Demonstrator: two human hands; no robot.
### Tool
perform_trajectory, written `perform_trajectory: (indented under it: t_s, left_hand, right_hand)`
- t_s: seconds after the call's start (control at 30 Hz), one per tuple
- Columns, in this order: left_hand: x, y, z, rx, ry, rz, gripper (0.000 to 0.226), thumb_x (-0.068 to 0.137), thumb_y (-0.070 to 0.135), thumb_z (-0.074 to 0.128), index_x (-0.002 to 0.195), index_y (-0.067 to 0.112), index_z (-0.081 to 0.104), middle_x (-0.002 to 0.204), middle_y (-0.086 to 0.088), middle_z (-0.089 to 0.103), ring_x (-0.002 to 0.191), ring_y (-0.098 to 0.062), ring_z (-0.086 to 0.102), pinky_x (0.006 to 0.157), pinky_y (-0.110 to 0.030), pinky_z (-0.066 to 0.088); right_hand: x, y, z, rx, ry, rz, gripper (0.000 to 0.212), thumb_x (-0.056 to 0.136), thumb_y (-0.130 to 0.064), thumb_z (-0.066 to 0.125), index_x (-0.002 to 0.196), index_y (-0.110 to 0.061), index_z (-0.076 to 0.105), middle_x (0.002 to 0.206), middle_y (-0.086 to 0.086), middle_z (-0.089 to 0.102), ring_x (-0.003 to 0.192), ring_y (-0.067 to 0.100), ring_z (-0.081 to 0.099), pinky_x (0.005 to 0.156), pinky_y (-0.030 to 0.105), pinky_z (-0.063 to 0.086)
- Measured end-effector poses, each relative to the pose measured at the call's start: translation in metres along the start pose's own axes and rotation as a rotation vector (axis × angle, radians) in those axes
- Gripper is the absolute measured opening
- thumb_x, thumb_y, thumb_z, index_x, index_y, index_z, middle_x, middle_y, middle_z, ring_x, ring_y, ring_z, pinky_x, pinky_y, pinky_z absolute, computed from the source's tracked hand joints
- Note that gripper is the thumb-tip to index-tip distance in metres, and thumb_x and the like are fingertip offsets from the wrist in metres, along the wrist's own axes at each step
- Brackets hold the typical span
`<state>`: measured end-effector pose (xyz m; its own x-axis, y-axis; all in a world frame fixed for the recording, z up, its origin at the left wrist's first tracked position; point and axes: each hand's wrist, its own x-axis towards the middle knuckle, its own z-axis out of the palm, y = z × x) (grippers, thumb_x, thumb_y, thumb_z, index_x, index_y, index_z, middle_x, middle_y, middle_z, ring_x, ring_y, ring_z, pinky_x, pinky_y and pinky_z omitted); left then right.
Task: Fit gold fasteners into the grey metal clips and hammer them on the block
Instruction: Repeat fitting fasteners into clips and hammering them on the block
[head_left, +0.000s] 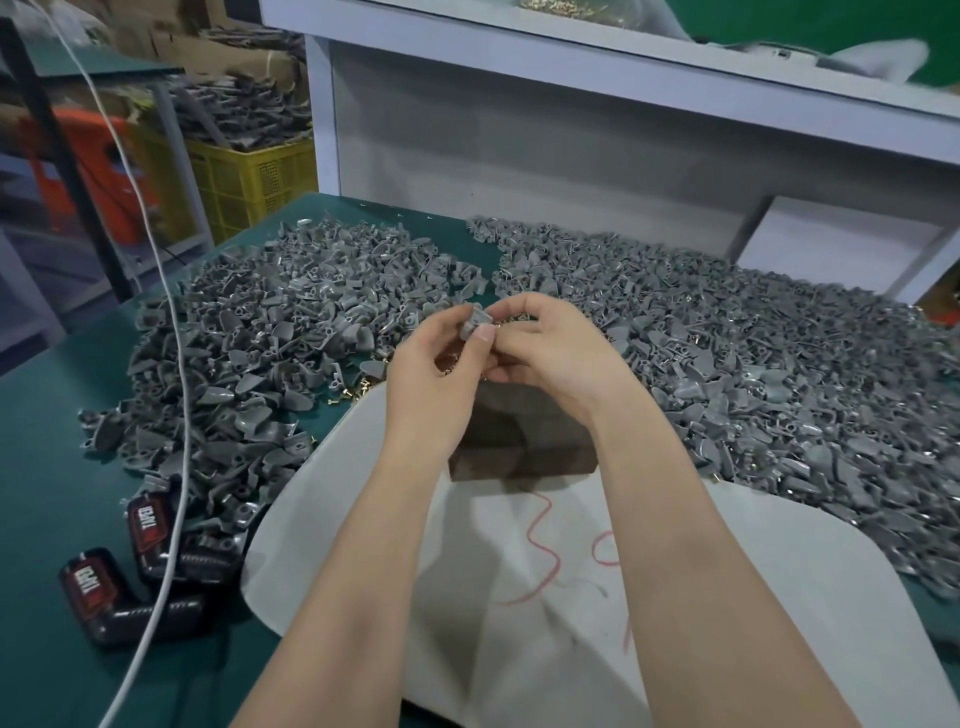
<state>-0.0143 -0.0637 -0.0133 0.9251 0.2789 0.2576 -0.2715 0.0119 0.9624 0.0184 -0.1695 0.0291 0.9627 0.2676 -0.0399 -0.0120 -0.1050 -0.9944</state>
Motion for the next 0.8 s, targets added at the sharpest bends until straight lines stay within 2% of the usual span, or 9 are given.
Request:
perform_trajectory:
  t_s: [0.07,0.13,0.23,0.33,0.43,0.5,0.6,0.7,0.8]
  left_hand:
    - [0.002,0.0,-0.002,0.019,0.051,0.025,0.016,0.096,0.018,0.054,0.109,0.019,0.064,0.107,-0.003,0.07,0.101,-0.012,0.064,0.091,-0.025,0.049]
    - [0.003,-0.002,-0.006,0.039,0.196,0.028,0.016,0.097,0.019,0.051,0.1,0.024,0.066,0.105,0.0,0.07,0.1,-0.009,0.063,0.09,-0.022,0.047]
    - [0.008,-0.005,-0.014,-0.085,0.421,-0.075,0.015,0.096,0.022,0.053,0.094,0.025,0.068,0.095,0.01,0.068,0.084,0.008,0.06,0.086,-0.019,0.048]
    - [0.01,-0.006,-0.017,-0.214,0.517,-0.13,0.014,0.093,0.02,0.059,0.082,0.027,0.064,0.083,0.012,0.066,0.072,0.008,0.06,0.085,-0.026,0.05]
    - [0.009,-0.007,-0.014,-0.249,0.516,-0.118,0.016,0.091,0.018,0.062,0.078,0.026,0.06,0.085,0.005,0.066,0.079,-0.003,0.06,0.081,-0.023,0.049]
    - [0.009,-0.008,-0.013,-0.279,0.511,-0.121,0.017,0.09,0.016,0.063,0.076,0.025,0.06,0.082,0.005,0.066,0.077,-0.003,0.059,0.074,-0.016,0.046]
    - [0.01,-0.009,-0.012,-0.292,0.515,-0.13,0.015,0.09,0.016,0.063,0.078,0.024,0.06,0.083,0.005,0.066,0.076,-0.001,0.059,0.07,-0.01,0.043]
    - [0.009,-0.009,-0.01,-0.273,0.499,-0.117,0.013,0.09,0.017,0.063,0.08,0.024,0.061,0.085,0.003,0.066,0.078,-0.002,0.059,0.072,-0.011,0.044]
    - [0.008,-0.01,-0.009,-0.244,0.471,-0.103,0.014,0.091,0.016,0.062,0.08,0.025,0.062,0.083,0.005,0.067,0.075,0.002,0.06,0.071,-0.009,0.045]
  right_hand:
    - [0.003,-0.002,-0.001,-0.045,-0.035,-0.024,0.012,0.088,-0.007,0.064,0.098,-0.005,0.057,0.069,0.007,0.067,0.056,0.011,0.063,0.054,0.021,0.052]
    - [0.013,0.001,-0.001,-0.142,0.024,-0.054,0.009,0.089,-0.013,0.065,0.094,-0.008,0.06,0.071,0.007,0.068,0.057,0.013,0.063,0.055,0.023,0.051]
    - [0.039,0.013,0.002,-0.706,0.248,-0.061,0.017,0.086,-0.029,0.067,0.094,-0.014,0.067,0.087,-0.003,0.069,0.078,0.014,0.064,0.074,0.032,0.052]
    - [0.062,0.026,0.014,-1.116,0.168,0.135,0.025,0.081,-0.031,0.071,0.095,-0.01,0.067,0.093,0.002,0.064,0.085,0.022,0.06,0.074,0.03,0.046]
    - [0.08,0.034,0.029,-1.216,0.102,0.242,0.016,0.082,-0.019,0.069,0.089,-0.009,0.06,0.085,0.007,0.053,0.074,0.025,0.051,0.069,0.03,0.042]
    - [0.087,0.037,0.034,-1.254,0.089,0.243,0.021,0.083,-0.017,0.067,0.076,-0.009,0.05,0.082,0.007,0.049,0.068,0.024,0.048,0.067,0.03,0.041]
    - [0.09,0.039,0.035,-1.275,0.088,0.223,0.022,0.083,-0.014,0.065,0.072,-0.012,0.045,0.081,0.008,0.047,0.071,0.026,0.047,0.067,0.029,0.04]
    - [0.091,0.041,0.035,-1.269,0.095,0.211,0.007,0.083,-0.012,0.062,0.085,-0.007,0.058,0.084,0.009,0.049,0.073,0.026,0.047,0.068,0.029,0.041]
    - [0.091,0.041,0.034,-1.252,0.092,0.229,0.016,0.084,-0.011,0.059,0.097,-0.003,0.062,0.086,0.009,0.05,0.075,0.026,0.048,0.068,0.029,0.041]
